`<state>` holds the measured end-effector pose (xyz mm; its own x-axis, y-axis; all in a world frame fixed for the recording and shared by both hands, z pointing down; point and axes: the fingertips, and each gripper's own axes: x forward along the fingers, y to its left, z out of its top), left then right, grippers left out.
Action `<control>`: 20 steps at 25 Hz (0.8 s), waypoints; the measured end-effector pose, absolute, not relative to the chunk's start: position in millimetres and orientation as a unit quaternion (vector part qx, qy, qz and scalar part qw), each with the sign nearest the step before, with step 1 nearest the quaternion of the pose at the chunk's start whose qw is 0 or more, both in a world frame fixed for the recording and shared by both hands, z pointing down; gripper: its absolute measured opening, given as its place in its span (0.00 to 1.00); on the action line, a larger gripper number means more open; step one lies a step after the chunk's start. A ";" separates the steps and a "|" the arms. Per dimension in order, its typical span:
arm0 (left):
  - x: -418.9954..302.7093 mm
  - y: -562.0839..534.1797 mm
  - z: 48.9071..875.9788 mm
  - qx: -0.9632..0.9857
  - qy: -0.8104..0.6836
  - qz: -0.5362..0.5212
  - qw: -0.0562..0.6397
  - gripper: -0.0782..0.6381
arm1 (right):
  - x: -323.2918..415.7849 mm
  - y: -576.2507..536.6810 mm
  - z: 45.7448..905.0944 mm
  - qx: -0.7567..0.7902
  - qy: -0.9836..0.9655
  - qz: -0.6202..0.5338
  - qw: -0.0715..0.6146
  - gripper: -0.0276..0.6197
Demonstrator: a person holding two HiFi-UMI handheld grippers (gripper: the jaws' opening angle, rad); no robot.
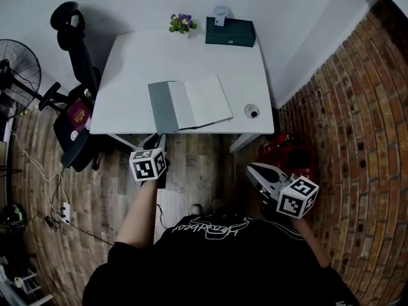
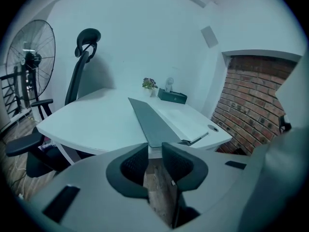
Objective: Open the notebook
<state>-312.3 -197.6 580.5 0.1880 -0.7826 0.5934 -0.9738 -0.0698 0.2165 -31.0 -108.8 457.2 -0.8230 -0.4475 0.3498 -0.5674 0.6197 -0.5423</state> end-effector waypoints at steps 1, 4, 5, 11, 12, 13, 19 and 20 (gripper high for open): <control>-311.8 -196.5 582.4 0.716 -0.612 0.164 0.294 0.27 | -30.7 -105.9 457.7 0.285 -0.894 0.331 0.093 0.05; -312.6 -193.3 584.5 0.722 -0.604 0.162 0.297 0.38 | -32.4 -98.7 455.8 0.289 -0.894 0.328 0.098 0.05; -312.9 -192.1 583.9 0.724 -0.603 0.160 0.295 0.40 | -33.7 -96.7 454.0 0.288 -0.895 0.326 0.098 0.05; -299.3 -175.6 575.5 0.751 -0.573 0.160 0.285 0.50 | -43.7 -85.5 443.3 0.277 -0.904 0.310 0.096 0.05; -296.8 -172.0 571.5 0.758 -0.567 0.158 0.282 0.50 | -46.3 -84.4 441.0 0.274 -0.906 0.308 0.094 0.05; -295.2 -168.2 566.8 0.763 -0.563 0.156 0.278 0.51 | -49.4 -83.3 438.7 0.270 -0.908 0.306 0.093 0.05; -287.5 -143.6 533.9 0.786 -0.538 0.155 0.262 0.51 | -69.5 -80.8 428.8 0.244 -0.921 0.291 0.090 0.05; -285.4 -139.3 526.8 0.789 -0.535 0.154 0.259 0.51 | -73.3 -81.3 426.3 0.238 -0.924 0.286 0.087 0.05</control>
<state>-285.4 -139.3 526.8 0.3806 -0.7641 0.5208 -0.9241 -0.2937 0.2444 -73.3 -81.3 426.3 -0.8718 -0.3899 0.2966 -0.4893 0.7228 -0.4880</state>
